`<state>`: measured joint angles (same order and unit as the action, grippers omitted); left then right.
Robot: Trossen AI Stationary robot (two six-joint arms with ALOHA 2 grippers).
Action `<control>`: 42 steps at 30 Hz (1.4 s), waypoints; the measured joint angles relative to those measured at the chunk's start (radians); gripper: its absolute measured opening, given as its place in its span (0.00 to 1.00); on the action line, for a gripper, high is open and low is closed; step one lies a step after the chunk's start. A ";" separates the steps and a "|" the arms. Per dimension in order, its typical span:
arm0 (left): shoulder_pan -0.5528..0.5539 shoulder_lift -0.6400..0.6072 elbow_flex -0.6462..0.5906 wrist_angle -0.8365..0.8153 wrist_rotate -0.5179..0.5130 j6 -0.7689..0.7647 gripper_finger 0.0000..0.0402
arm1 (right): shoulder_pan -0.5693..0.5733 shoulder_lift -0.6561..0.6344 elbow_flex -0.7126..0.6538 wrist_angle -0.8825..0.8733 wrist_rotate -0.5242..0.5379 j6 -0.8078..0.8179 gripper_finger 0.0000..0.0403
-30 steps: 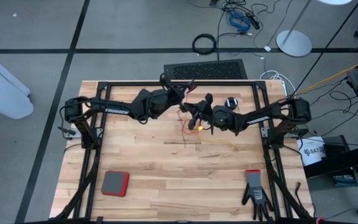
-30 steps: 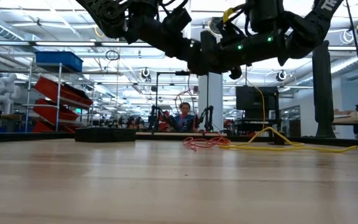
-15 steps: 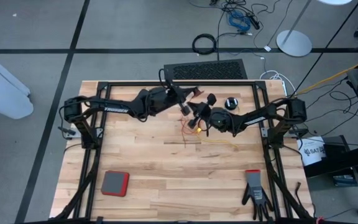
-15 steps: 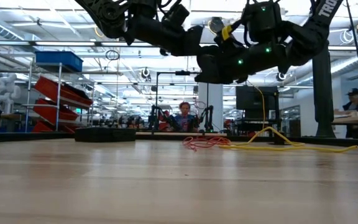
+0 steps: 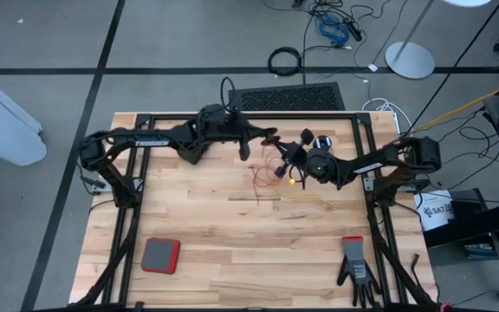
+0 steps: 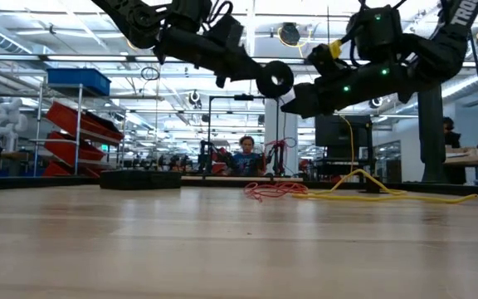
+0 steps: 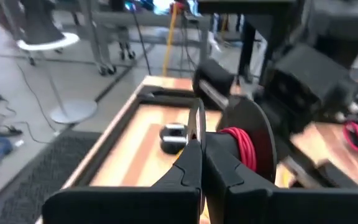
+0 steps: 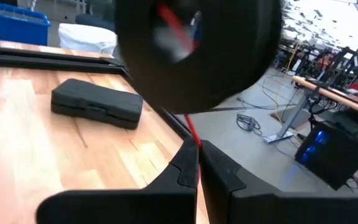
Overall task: Coil cords
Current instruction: Coil the red wire on the spool
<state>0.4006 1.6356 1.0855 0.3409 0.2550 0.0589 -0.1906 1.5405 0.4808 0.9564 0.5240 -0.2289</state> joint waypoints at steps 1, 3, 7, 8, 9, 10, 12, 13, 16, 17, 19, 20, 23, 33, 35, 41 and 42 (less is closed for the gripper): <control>0.006 -0.001 0.001 -0.027 0.012 0.010 0.00 | -0.001 -0.014 -0.002 -0.015 -0.009 -0.008 0.00; 0.016 -0.002 0.002 -0.080 0.026 0.047 0.00 | -0.002 -0.041 -0.001 -0.053 -0.014 -0.018 0.00; 0.022 -0.002 0.003 -0.138 0.032 0.112 0.00 | -0.005 -0.080 -0.001 -0.137 -0.017 -0.020 0.00; 0.022 -0.002 0.003 -0.147 0.031 0.133 0.00 | -0.005 -0.085 -0.001 -0.146 -0.013 -0.019 0.00; 0.018 -0.002 0.003 -0.155 0.021 0.154 0.00 | -0.005 -0.090 -0.001 -0.152 -0.011 -0.018 0.00; 0.013 -0.002 0.003 -0.159 0.002 0.174 0.00 | -0.005 -0.092 -0.002 -0.154 -0.009 -0.016 0.00; 0.001 -0.002 0.003 -0.164 -0.046 0.220 0.00 | -0.005 -0.093 -0.002 -0.145 -0.003 -0.014 0.00; -0.006 -0.003 0.003 -0.165 -0.065 0.244 0.00 | -0.005 -0.093 -0.002 -0.144 -0.001 -0.014 0.00; -0.019 -0.003 0.004 -0.177 -0.101 0.301 0.00 | -0.005 -0.093 0.005 -0.148 0.004 -0.011 0.00; -0.023 -0.003 0.004 -0.184 -0.106 0.318 0.00 | -0.005 -0.093 0.008 -0.150 0.006 -0.010 0.00; -0.031 -0.003 0.004 -0.215 -0.135 0.357 0.00 | -0.005 -0.093 0.014 -0.151 0.014 -0.005 0.00; -0.037 -0.003 0.003 -0.235 -0.165 0.382 0.00 | -0.006 -0.094 0.016 -0.151 0.020 -0.003 0.00; -0.061 -0.003 0.003 -0.269 -0.294 0.473 0.00 | -0.007 -0.095 0.026 -0.149 0.018 0.000 0.00; -0.111 -0.003 0.003 -0.232 -0.473 0.607 0.00 | -0.011 -0.095 0.069 -0.254 -0.056 0.065 0.00; -0.114 -0.003 0.003 -0.230 -0.476 0.608 0.00 | -0.026 -0.095 0.069 -0.302 -0.071 0.096 0.01; -0.125 -0.002 0.002 -0.226 -0.477 0.605 0.00 | -0.091 -0.056 0.069 -0.341 -0.226 0.161 0.11; -0.127 -0.002 0.002 -0.227 -0.477 0.604 0.00 | -0.101 -0.041 0.069 -0.332 -0.241 0.164 0.13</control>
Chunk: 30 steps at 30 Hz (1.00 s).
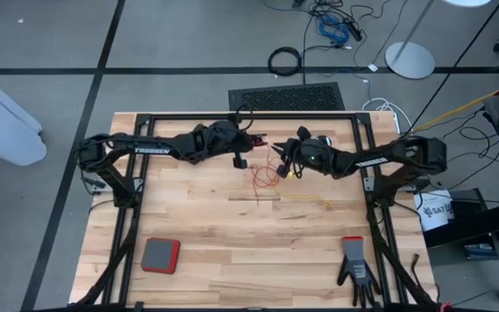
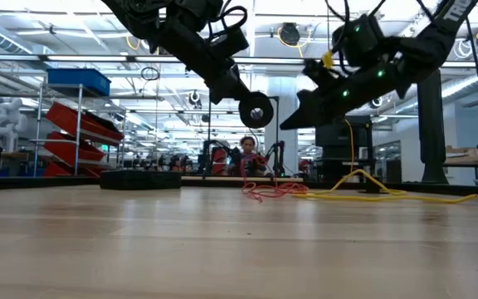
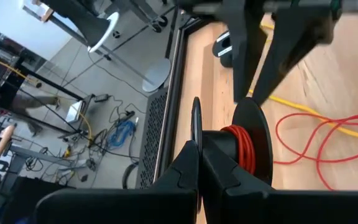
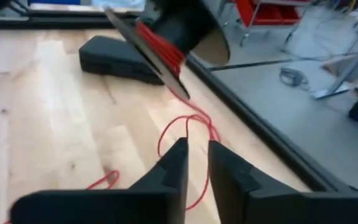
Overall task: Coil cords
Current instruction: Coil the red wire on the spool
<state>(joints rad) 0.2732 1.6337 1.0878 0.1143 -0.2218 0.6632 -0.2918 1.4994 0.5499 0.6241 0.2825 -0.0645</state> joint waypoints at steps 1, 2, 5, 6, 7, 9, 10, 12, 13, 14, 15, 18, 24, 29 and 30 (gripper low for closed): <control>-0.001 0.000 0.000 0.000 0.000 0.000 0.00 | -0.010 0.016 0.000 0.012 -0.010 0.005 0.15; -0.003 0.000 0.000 0.000 0.000 0.000 0.00 | -0.023 0.032 0.000 0.026 -0.025 0.013 0.17; -0.010 0.000 0.000 0.000 -0.012 0.000 0.00 | -0.067 0.103 0.000 0.079 -0.096 0.059 0.22; -0.011 0.000 0.000 0.000 -0.016 0.000 0.00 | -0.081 0.131 0.000 0.097 -0.123 0.078 0.23; -0.012 0.000 0.000 0.000 -0.017 -0.001 0.00 | -0.096 0.161 0.000 0.122 -0.152 0.095 0.24; -0.014 0.001 0.000 0.000 -0.018 -0.001 0.00 | -0.118 0.228 0.000 0.184 -0.204 0.126 0.25; -0.014 0.001 0.000 0.000 -0.018 -0.002 0.00 | -0.126 0.260 0.000 0.217 -0.222 0.138 0.25; -0.014 0.001 0.000 0.000 -0.018 -0.002 0.00 | -0.136 0.319 0.000 0.275 -0.230 0.153 0.25; -0.015 0.001 0.000 0.000 -0.018 -0.002 0.00 | -0.141 0.341 0.000 0.302 -0.231 0.156 0.25; -0.015 0.001 0.000 0.000 -0.018 -0.002 0.00 | -0.144 0.363 0.000 0.325 -0.231 0.158 0.25; -0.015 0.001 0.000 0.000 -0.018 -0.002 0.00 | -0.147 0.382 0.000 0.356 -0.232 0.159 0.25; -0.016 0.001 0.000 0.000 -0.018 -0.003 0.00 | -0.150 0.418 0.001 0.411 -0.232 0.166 0.25; -0.021 0.001 -0.001 0.000 -0.018 -0.003 0.00 | -0.174 0.455 0.069 0.338 -0.226 0.187 0.25; -0.031 0.001 -0.001 -0.006 -0.017 -0.003 0.00 | -0.173 0.462 0.140 0.199 -0.174 0.174 0.25; -0.034 0.001 -0.001 -0.013 -0.017 -0.003 0.00 | -0.174 0.462 0.145 0.183 -0.165 0.172 0.25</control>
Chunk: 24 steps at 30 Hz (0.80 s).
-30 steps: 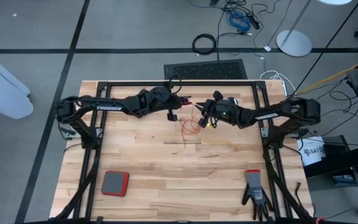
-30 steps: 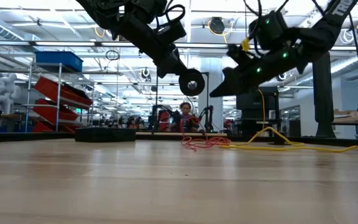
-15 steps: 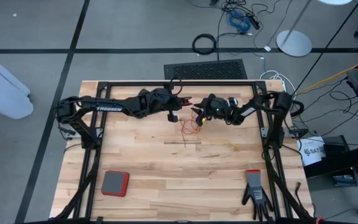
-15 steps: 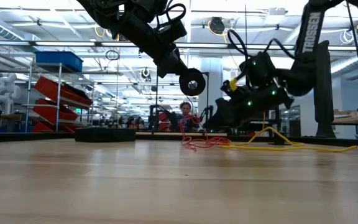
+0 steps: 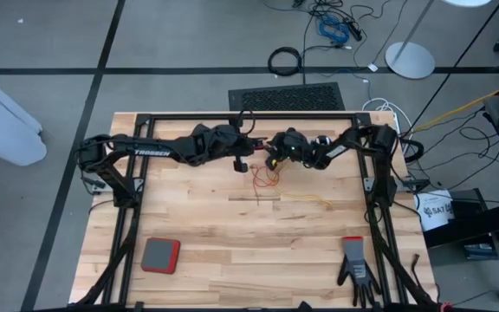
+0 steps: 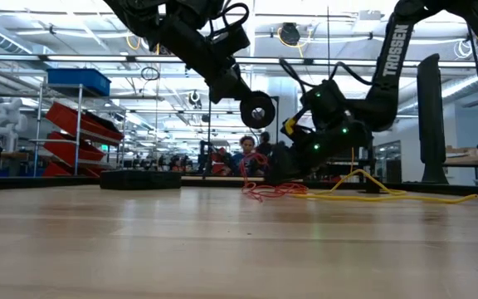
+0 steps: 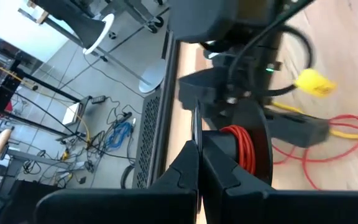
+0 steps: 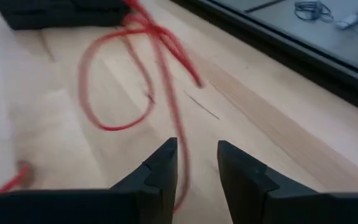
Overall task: Coil cords
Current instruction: Coil the red wire on the spool
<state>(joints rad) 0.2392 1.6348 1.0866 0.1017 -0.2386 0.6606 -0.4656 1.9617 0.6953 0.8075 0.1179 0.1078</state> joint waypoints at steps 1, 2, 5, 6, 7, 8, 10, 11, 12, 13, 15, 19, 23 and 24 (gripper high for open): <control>-0.003 0.000 0.000 -0.006 0.000 0.000 0.00 | 0.000 0.000 0.001 -0.003 0.007 -0.006 0.24; -0.005 0.000 0.000 -0.015 0.001 0.000 0.00 | 0.000 0.000 0.001 -0.004 0.012 -0.010 0.22; -0.007 0.000 0.000 -0.053 0.005 0.007 0.00 | 0.000 0.000 0.001 -0.028 0.014 -0.013 0.16; -0.007 0.000 0.000 -0.071 0.006 0.008 0.00 | 0.000 -0.001 0.001 -0.033 0.012 -0.016 0.14; -0.006 0.000 0.000 -0.084 0.006 0.008 0.00 | 0.000 -0.002 0.001 -0.033 0.006 -0.021 0.11; -0.006 0.000 0.000 -0.098 0.007 0.008 0.00 | 0.002 -0.005 0.001 -0.033 -0.003 -0.026 0.09; -0.006 0.000 0.000 -0.121 0.010 0.009 0.00 | 0.003 -0.008 0.001 -0.024 -0.055 -0.041 0.05; -0.006 0.000 0.000 -0.132 0.018 0.009 0.00 | 0.003 -0.008 0.001 -0.022 -0.079 -0.042 0.04; -0.006 0.000 0.000 -0.145 0.027 0.009 0.00 | 0.003 -0.009 0.001 -0.022 -0.099 -0.042 0.03; -0.006 0.000 0.000 -0.156 0.029 0.009 0.00 | 0.003 -0.011 0.001 -0.027 -0.115 -0.042 0.03; -0.006 0.000 0.000 -0.182 0.032 0.021 0.00 | 0.005 -0.013 0.001 -0.035 -0.146 -0.044 0.03; -0.005 0.000 0.000 -0.242 0.033 0.035 0.00 | 0.011 -0.013 0.001 -0.078 -0.167 -0.047 0.04; -0.005 0.000 0.000 -0.294 0.033 0.036 0.00 | 0.019 -0.013 0.001 -0.099 -0.169 -0.053 0.01; -0.005 0.000 0.000 -0.309 0.033 0.037 0.00 | 0.024 -0.017 0.001 -0.105 -0.170 -0.055 0.01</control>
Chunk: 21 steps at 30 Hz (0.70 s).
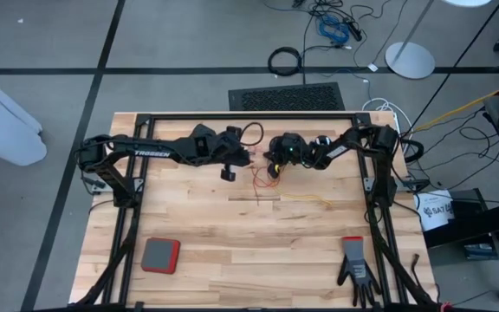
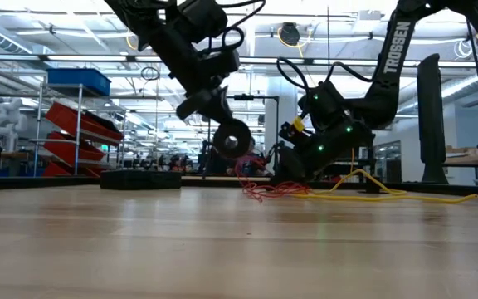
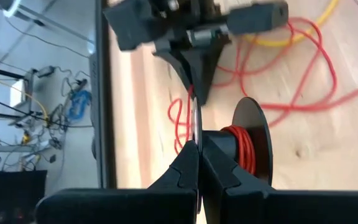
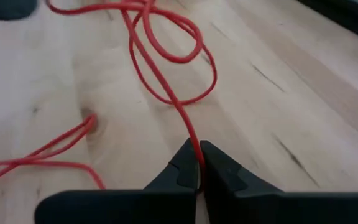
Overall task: Coil cords
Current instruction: Coil the red wire on the spool
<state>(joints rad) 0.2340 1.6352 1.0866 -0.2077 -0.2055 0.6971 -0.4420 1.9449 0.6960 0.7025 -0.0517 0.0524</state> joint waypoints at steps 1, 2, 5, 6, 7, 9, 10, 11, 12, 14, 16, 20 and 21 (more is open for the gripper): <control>0.000 0.000 0.000 -0.014 0.000 0.000 0.00 | 0.006 -0.006 0.000 -0.020 0.000 -0.001 0.01; 0.000 0.000 0.000 -0.027 0.000 0.000 0.00 | 0.013 -0.014 0.000 -0.035 -0.001 -0.002 0.01; 0.000 0.000 0.000 -0.066 0.000 0.017 0.00 | 0.037 -0.057 0.000 -0.122 -0.003 -0.021 0.00; 0.000 0.000 0.000 -0.074 0.000 0.023 0.00 | 0.046 -0.076 -0.003 -0.154 -0.003 -0.026 0.00; 0.000 0.000 0.000 -0.082 0.001 0.025 0.00 | 0.056 -0.099 -0.009 -0.179 -0.004 -0.033 0.00; 0.001 0.000 0.000 -0.090 0.001 0.026 0.00 | 0.075 -0.158 -0.027 -0.233 -0.005 -0.037 0.00; 0.001 0.000 0.000 -0.096 0.001 0.026 0.00 | 0.084 -0.194 -0.037 -0.266 -0.006 -0.039 0.00; 0.001 0.000 0.000 -0.100 0.002 0.028 0.00 | 0.091 -0.232 -0.047 -0.301 -0.008 -0.038 0.00; 0.001 -0.001 0.000 -0.107 0.003 0.035 0.00 | 0.100 -0.274 -0.057 -0.347 -0.007 -0.040 0.00; 0.001 -0.002 0.000 -0.120 0.004 0.050 0.00 | 0.121 -0.360 -0.072 -0.448 -0.006 -0.052 0.00; 0.001 -0.002 0.000 -0.128 0.004 0.051 0.00 | 0.153 -0.454 -0.083 -0.561 -0.006 -0.059 0.00; 0.004 -0.003 0.000 -0.155 0.004 0.069 0.00 | 0.225 -0.629 -0.089 -0.811 -0.007 -0.060 0.00; 0.004 -0.003 0.000 -0.158 0.004 0.070 0.00 | 0.244 -0.670 -0.089 -0.876 -0.006 -0.054 0.00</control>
<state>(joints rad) 0.2385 1.6325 1.0866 -0.3656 -0.2020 0.7668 -0.1977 1.2752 0.6067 -0.1739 -0.0581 -0.0014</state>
